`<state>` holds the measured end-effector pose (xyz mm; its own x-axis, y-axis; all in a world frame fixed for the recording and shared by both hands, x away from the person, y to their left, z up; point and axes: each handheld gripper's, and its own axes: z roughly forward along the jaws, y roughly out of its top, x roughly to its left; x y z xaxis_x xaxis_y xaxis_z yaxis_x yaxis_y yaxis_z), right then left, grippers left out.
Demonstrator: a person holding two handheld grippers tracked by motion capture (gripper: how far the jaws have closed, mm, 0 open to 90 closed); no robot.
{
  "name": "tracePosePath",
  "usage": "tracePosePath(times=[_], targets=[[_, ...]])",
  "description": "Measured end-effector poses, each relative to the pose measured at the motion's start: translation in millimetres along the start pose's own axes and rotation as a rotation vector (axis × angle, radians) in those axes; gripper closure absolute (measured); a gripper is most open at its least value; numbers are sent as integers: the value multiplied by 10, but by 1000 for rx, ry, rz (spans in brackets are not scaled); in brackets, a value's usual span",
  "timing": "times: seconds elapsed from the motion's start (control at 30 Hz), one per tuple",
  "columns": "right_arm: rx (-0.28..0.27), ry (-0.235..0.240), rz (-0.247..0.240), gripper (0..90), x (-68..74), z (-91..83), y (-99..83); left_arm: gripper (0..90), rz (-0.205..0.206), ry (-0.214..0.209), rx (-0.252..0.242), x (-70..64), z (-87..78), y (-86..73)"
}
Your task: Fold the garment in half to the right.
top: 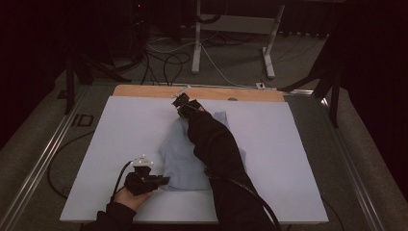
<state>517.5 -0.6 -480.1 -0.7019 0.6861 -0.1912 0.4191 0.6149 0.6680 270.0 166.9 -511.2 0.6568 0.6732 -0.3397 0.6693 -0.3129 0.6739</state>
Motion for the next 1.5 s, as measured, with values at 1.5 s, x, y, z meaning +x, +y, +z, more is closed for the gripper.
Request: tracePosePath(times=[1.5], targets=[[-173, 1, 69, 880, -657, -874, -215, 863, 210, -105, 25, -791, 348, 739]])
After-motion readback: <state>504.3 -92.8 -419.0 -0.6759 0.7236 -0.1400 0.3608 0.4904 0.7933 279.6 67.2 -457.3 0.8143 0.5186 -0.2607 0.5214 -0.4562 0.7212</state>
